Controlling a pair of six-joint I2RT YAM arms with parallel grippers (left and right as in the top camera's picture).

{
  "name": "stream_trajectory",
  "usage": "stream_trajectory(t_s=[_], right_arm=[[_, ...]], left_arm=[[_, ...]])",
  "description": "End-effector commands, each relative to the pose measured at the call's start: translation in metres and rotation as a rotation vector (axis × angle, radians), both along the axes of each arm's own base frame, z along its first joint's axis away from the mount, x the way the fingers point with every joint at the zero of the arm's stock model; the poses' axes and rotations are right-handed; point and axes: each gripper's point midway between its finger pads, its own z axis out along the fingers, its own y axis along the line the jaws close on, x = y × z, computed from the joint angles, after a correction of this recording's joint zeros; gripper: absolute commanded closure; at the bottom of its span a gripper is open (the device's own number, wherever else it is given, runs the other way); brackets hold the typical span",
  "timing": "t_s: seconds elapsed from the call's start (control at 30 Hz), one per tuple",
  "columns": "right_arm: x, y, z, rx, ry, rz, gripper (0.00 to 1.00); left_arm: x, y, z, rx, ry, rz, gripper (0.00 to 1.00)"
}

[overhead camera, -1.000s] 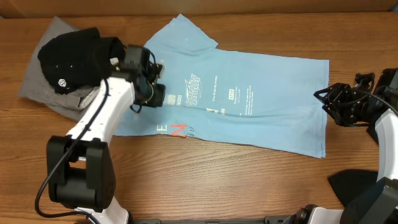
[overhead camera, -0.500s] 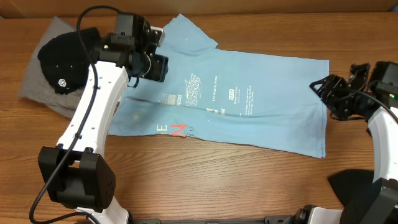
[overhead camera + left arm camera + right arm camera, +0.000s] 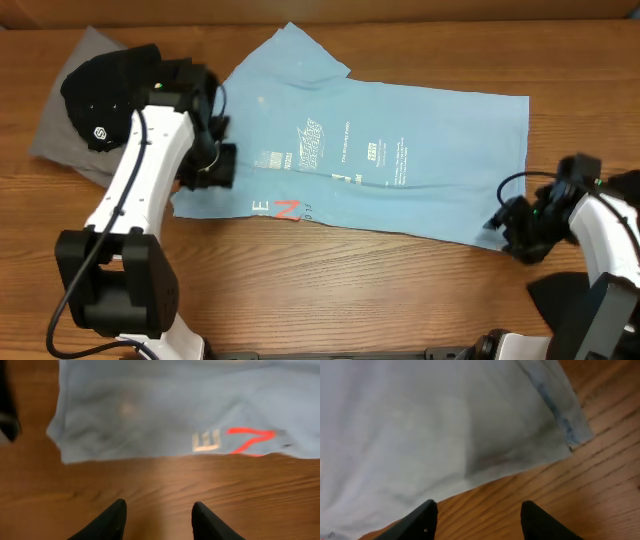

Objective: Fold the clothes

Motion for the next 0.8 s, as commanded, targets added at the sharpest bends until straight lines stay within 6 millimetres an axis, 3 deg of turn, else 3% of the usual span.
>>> stream_trajectory(t_s=[0.0, 0.27, 0.37, 0.5, 0.6, 0.67, 0.73, 0.77], right_arm=[[-0.015, 0.0, -0.018, 0.019, 0.027, -0.083, 0.44], [0.001, -0.009, -0.036, -0.009, -0.072, -0.157, 0.44], [0.006, -0.012, -0.037, -0.021, -0.093, -0.16, 0.69], [0.008, -0.013, -0.036, -0.028, -0.102, -0.159, 0.92], [0.003, -0.013, -0.037, -0.026, -0.082, -0.162, 0.96], [-0.002, -0.012, -0.037, -0.018, -0.063, -0.171, 0.96], [-0.007, -0.013, -0.037, -0.011, -0.045, -0.185, 0.96], [-0.01, -0.014, -0.037, -0.006, -0.032, -0.198, 0.96]], left_arm=[[-0.025, 0.033, -0.026, 0.037, 0.082, 0.151, 0.55], [-0.027, 0.056, -0.072, -0.067, 0.035, 0.299, 0.45], [-0.023, 0.059, -0.085, -0.067, -0.004, 0.307, 0.4], [-0.026, 0.058, -0.1, -0.066, -0.017, 0.303, 0.38], [-0.033, 0.06, -0.112, -0.048, -0.018, 0.303, 0.39], [-0.037, 0.062, -0.119, -0.031, -0.02, 0.301, 0.49], [-0.04, 0.062, -0.124, -0.031, -0.023, 0.3, 0.79], [-0.04, 0.062, -0.125, -0.032, -0.025, 0.292, 0.88]])
